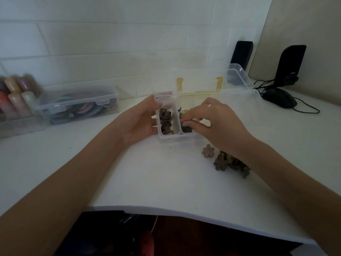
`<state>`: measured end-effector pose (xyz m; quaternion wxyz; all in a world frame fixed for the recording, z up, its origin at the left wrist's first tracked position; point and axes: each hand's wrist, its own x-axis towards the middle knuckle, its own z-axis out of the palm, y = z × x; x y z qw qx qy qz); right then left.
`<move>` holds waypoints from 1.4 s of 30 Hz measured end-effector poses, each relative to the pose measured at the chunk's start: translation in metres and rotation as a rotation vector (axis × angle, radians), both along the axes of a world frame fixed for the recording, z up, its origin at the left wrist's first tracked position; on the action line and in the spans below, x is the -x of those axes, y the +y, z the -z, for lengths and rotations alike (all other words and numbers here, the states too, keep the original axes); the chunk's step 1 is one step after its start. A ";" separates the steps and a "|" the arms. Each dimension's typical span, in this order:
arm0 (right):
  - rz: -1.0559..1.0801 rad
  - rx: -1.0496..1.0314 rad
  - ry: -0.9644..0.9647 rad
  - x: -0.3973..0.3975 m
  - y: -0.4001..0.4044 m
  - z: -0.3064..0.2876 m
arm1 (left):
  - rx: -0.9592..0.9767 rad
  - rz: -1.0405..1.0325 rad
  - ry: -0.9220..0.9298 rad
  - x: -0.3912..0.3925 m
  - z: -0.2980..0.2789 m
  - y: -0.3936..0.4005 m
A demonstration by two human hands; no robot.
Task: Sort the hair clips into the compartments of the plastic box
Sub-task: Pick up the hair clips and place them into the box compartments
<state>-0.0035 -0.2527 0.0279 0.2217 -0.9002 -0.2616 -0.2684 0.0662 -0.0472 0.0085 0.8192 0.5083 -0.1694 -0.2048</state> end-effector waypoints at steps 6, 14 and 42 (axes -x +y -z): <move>-0.028 -0.053 0.005 0.003 -0.001 -0.003 | -0.039 -0.033 -0.049 0.006 -0.005 -0.004; -0.078 -0.026 0.086 0.020 -0.012 -0.023 | 0.048 -0.060 -0.004 0.011 -0.019 0.000; -0.074 -0.453 0.084 0.014 -0.007 -0.021 | -0.050 0.037 -0.056 0.001 -0.010 -0.001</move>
